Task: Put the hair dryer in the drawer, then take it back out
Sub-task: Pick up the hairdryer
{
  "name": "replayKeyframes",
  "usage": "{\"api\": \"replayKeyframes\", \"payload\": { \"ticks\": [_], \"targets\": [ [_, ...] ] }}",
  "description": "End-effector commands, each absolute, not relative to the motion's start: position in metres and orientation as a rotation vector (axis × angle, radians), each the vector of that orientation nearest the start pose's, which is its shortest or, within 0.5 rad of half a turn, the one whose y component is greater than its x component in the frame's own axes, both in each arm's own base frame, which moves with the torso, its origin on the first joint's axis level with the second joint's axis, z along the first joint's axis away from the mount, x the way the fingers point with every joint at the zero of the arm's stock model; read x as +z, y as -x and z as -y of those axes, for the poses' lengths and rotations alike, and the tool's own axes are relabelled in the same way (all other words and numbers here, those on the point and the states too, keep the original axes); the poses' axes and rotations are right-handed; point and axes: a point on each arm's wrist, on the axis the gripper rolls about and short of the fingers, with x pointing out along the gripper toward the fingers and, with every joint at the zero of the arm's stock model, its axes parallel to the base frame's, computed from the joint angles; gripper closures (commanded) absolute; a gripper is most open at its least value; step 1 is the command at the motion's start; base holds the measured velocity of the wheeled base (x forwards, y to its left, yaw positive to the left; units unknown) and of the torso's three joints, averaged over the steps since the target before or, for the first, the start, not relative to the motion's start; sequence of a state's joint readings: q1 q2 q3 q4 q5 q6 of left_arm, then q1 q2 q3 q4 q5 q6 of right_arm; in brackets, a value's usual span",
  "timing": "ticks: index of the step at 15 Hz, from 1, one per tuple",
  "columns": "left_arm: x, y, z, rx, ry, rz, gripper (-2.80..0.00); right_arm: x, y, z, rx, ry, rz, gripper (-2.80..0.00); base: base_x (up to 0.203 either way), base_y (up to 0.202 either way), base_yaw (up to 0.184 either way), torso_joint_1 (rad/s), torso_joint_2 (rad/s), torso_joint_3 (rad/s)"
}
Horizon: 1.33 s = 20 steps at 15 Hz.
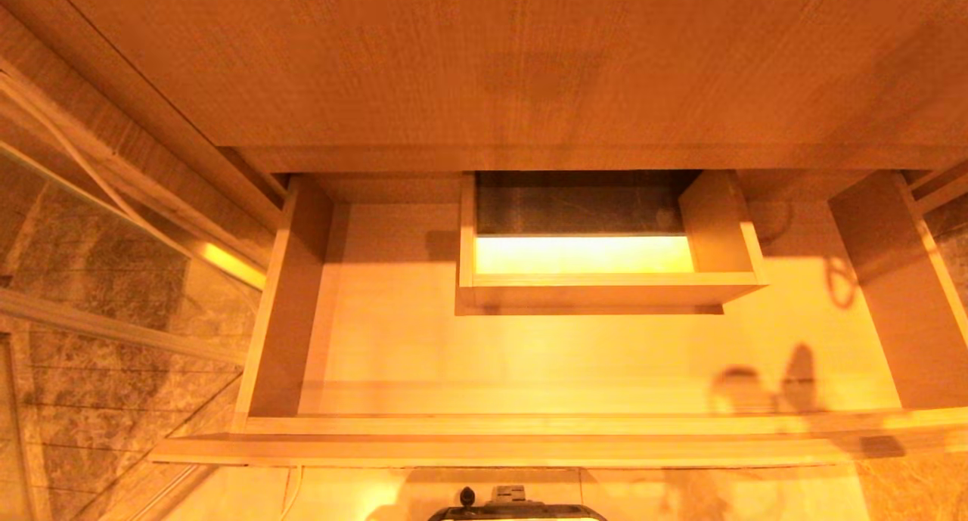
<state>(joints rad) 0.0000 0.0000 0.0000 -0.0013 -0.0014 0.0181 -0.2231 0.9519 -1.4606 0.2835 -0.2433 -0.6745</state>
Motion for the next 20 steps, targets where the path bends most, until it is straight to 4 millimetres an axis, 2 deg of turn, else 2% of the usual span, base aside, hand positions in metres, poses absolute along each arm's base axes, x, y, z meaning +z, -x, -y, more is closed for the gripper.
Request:
{"api": "replayKeyframes", "payload": {
  "ticks": [1,16,20],
  "targets": [
    [0.075,0.023,0.000,-0.002,-0.018,0.000,0.00,0.419,-0.052,0.018,-0.513,0.666,0.034,0.00,0.000,0.000,0.000,0.000,0.00,0.000],
    [0.075,0.023,0.000,-0.002,-0.018,0.000,0.00,0.424,-0.049,0.017,-0.519,0.670,0.029,0.00,0.000,0.000,0.000,0.000,0.00,0.000],
    [0.075,0.023,0.000,-0.002,-0.018,0.000,0.00,0.436,-0.037,0.014,-0.511,0.685,0.030,0.00,0.000,0.000,0.000,0.000,0.00,0.000]
  ]
}}
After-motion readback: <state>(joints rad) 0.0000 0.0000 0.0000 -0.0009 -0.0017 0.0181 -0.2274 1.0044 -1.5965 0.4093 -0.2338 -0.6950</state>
